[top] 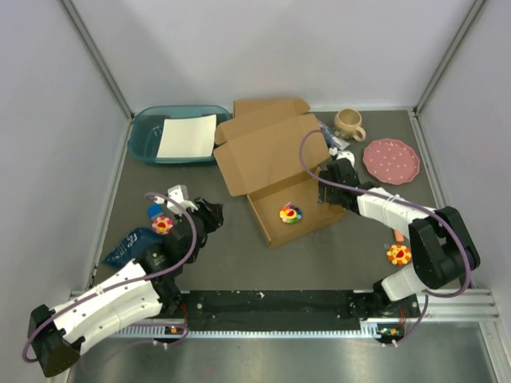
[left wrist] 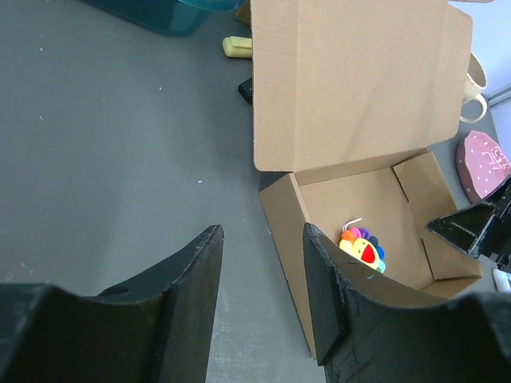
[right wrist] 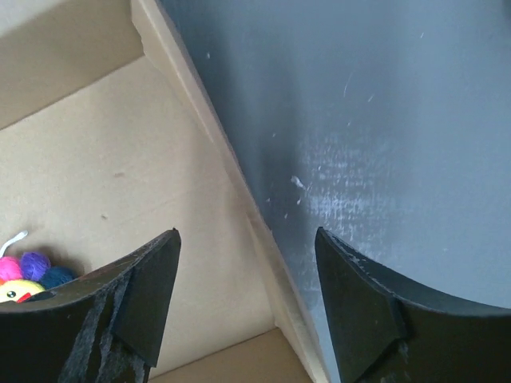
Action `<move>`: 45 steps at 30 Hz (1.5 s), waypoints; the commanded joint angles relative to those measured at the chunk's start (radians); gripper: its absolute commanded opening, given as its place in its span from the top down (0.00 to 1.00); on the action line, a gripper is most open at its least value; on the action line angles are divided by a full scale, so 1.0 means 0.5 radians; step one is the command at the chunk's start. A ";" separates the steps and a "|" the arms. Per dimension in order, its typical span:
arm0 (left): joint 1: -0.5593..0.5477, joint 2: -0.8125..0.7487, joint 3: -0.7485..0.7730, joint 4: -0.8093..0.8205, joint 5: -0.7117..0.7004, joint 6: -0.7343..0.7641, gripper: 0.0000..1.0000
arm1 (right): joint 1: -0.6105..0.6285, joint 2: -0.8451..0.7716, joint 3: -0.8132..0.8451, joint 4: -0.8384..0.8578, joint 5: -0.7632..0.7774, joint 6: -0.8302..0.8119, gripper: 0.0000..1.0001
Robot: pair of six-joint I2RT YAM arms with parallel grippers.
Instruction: Fold the paper box
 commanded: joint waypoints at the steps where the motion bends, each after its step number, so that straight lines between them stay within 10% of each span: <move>1: 0.033 -0.011 0.005 0.058 0.011 0.045 0.50 | -0.019 -0.034 -0.060 0.089 -0.085 0.218 0.32; 18: 0.306 0.010 0.054 0.113 0.140 0.164 0.50 | 0.392 -0.495 -0.535 0.006 -0.129 0.639 0.40; 27: 0.533 0.105 0.167 0.205 0.201 0.321 0.48 | 0.466 -0.749 -0.523 -0.193 -0.055 0.759 0.23; 33: 0.675 0.289 0.385 0.385 0.357 0.462 0.27 | 0.463 -1.083 -0.293 -0.432 0.113 0.581 0.13; 45: 1.466 1.378 0.845 1.159 2.299 0.364 0.23 | 0.174 -1.222 0.094 -0.408 -0.208 0.219 0.10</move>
